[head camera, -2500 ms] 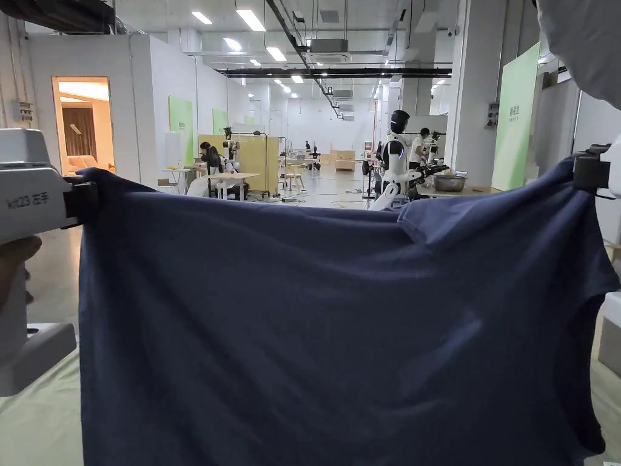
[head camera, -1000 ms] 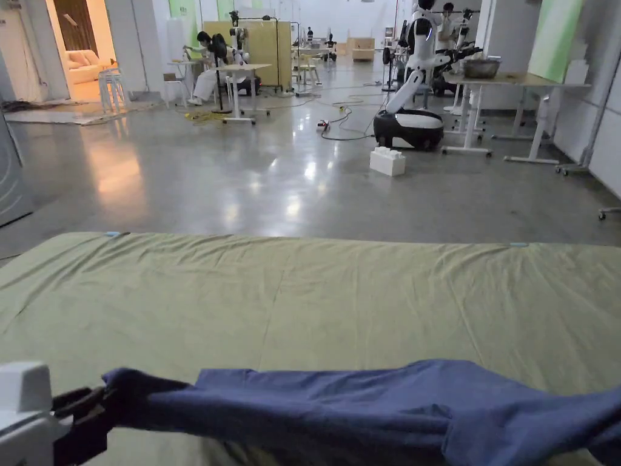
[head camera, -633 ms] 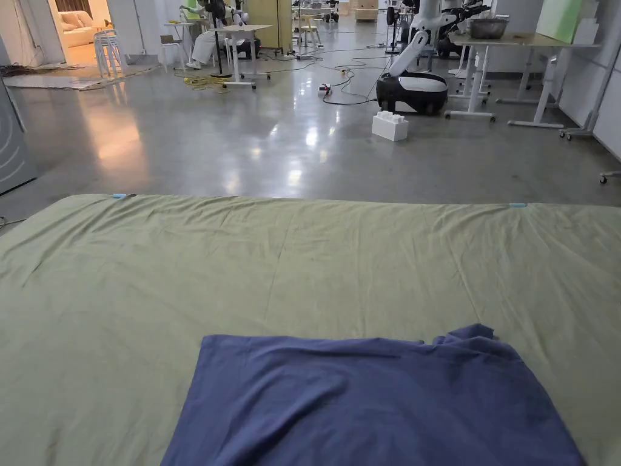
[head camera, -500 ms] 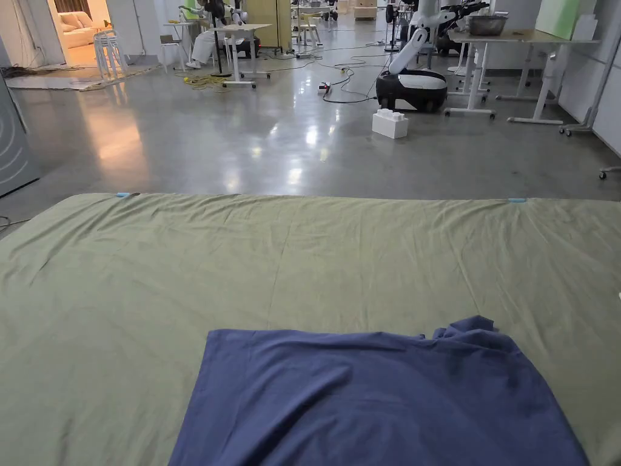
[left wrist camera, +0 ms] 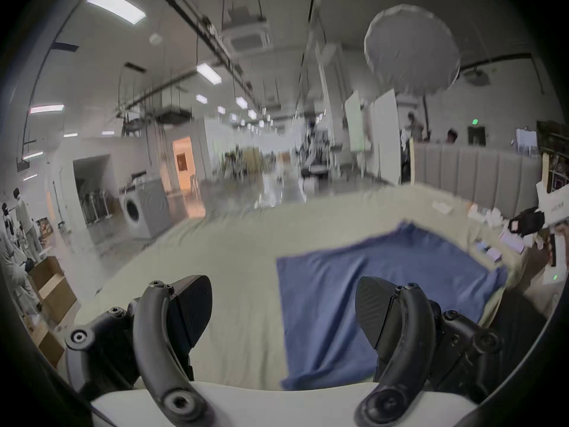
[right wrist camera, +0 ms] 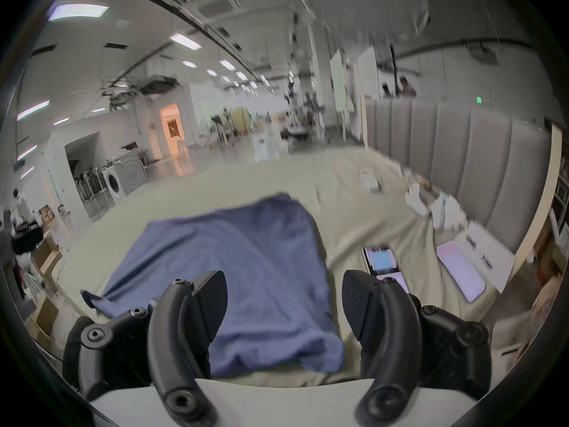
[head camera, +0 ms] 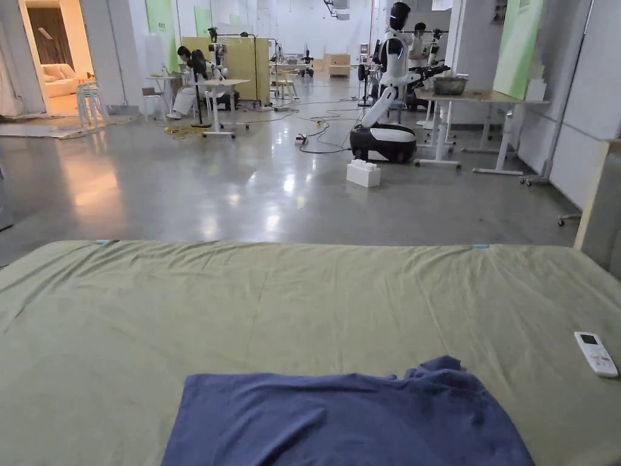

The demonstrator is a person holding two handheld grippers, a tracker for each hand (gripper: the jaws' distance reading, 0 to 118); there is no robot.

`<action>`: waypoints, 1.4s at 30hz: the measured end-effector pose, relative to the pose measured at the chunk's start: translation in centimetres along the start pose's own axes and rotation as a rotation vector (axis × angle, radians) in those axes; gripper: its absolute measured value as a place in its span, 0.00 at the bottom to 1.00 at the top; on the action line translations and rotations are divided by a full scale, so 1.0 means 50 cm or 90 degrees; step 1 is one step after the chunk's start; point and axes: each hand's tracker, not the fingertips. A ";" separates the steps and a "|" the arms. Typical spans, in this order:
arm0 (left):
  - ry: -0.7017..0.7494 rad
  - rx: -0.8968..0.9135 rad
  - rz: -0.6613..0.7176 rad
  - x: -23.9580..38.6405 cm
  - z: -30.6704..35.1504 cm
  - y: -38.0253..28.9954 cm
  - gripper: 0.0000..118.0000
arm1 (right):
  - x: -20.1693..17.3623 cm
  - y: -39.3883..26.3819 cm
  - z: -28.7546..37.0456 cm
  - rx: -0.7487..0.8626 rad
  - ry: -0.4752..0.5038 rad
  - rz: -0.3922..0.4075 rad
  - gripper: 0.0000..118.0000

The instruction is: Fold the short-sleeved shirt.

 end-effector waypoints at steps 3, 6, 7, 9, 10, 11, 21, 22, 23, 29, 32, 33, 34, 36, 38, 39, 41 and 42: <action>-0.011 0.051 0.018 0.049 0.043 0.053 0.81 | -0.057 0.040 0.045 0.085 0.009 0.029 0.68; -0.038 0.086 0.028 0.080 0.060 0.081 0.79 | -0.097 0.066 0.076 0.128 0.024 0.070 0.67; -0.040 0.094 0.032 0.089 0.065 0.089 0.74 | -0.111 0.070 0.082 0.144 0.019 0.085 0.64; -0.037 0.097 0.034 0.100 0.070 0.100 0.44 | -0.127 0.077 0.098 0.173 0.022 0.108 0.40; -0.037 0.103 0.037 0.105 0.076 0.105 0.20 | -0.131 0.079 0.104 0.185 0.029 0.112 0.23; -0.055 0.112 0.046 0.108 0.081 0.108 0.02 | -0.137 0.079 0.109 0.191 0.031 0.110 0.09; -0.066 0.078 0.064 0.109 0.072 0.101 0.00 | -0.149 0.080 0.106 0.202 0.043 0.124 0.00; -0.066 0.076 0.063 0.106 0.071 0.100 0.00 | -0.147 0.076 0.100 0.178 0.047 0.099 0.00; -0.064 0.075 0.062 0.104 0.070 0.099 0.00 | -0.144 0.071 0.097 0.153 0.047 0.067 0.00; -0.063 0.042 0.076 0.068 0.045 0.078 0.00 | -0.138 0.071 0.089 0.158 0.054 0.084 0.00; -0.074 -0.020 0.094 0.037 0.011 0.038 0.00 | -0.133 0.059 0.079 0.130 0.056 0.071 0.00; -0.081 -0.047 0.097 0.026 -0.004 0.018 0.01 | -0.131 0.053 0.074 0.118 0.058 0.060 0.00; -0.079 -0.056 0.107 0.016 -0.017 -0.003 0.08 | -0.129 0.048 0.069 0.105 0.060 0.048 0.00; -0.097 -0.127 0.137 -0.012 -0.053 -0.052 0.51 | -0.126 0.040 0.062 0.090 0.065 0.036 0.00; -0.095 -0.231 0.171 -0.032 -0.095 -0.096 0.67 | -0.124 0.031 0.055 0.075 0.062 0.035 0.00; -0.092 -0.258 0.179 -0.040 -0.116 -0.129 0.67 | -0.121 0.025 0.052 0.067 0.061 0.034 0.00; -0.065 -0.310 0.191 -0.049 -0.153 -0.177 0.67 | -0.115 0.017 0.045 0.048 0.062 0.031 0.00; -0.056 -0.349 0.195 -0.051 -0.170 -0.198 0.67 | -0.113 0.014 0.043 0.045 0.060 0.029 0.00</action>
